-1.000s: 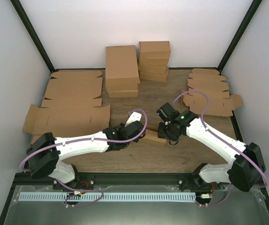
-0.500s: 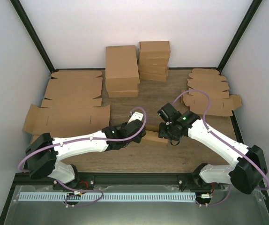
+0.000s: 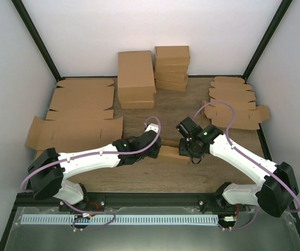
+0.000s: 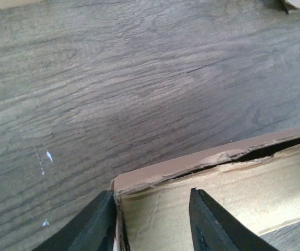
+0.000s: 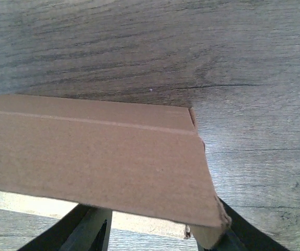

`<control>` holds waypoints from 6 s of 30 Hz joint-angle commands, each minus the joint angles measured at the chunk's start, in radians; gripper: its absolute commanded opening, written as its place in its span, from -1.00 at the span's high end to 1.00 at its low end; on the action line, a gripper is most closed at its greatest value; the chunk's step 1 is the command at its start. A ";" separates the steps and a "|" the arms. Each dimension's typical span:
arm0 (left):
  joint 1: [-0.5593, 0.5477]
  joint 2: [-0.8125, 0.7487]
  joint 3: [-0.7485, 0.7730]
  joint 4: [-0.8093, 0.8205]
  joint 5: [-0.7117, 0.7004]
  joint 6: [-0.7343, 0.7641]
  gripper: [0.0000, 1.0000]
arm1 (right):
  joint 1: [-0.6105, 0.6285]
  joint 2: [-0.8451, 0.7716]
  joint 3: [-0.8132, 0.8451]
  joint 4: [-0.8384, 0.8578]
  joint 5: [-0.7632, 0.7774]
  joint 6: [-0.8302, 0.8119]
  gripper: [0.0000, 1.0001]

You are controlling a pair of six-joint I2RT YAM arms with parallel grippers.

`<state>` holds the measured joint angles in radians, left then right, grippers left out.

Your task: Fold the paper box

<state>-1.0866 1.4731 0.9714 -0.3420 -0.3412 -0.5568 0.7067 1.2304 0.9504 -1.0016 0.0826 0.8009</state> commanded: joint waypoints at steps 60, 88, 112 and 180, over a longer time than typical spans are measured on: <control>0.126 0.098 0.121 -0.276 0.283 -0.172 0.93 | 0.003 -0.020 -0.134 0.136 -0.062 -0.008 0.05; 0.063 0.049 -0.007 -0.286 0.181 -0.192 0.93 | 0.004 -0.037 -0.115 0.139 -0.049 -0.055 -0.24; 0.005 0.026 -0.039 -0.191 0.055 -0.284 0.93 | 0.004 -0.224 -0.303 0.327 -0.220 -0.037 -0.92; 0.060 0.039 0.070 -0.183 -0.031 -0.219 0.92 | 0.386 0.063 -0.730 1.561 0.219 0.050 0.04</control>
<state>-1.0283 1.4887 1.0225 -0.5182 -0.3546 -0.7918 1.0809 1.2095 0.1715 0.4355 0.1989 0.8520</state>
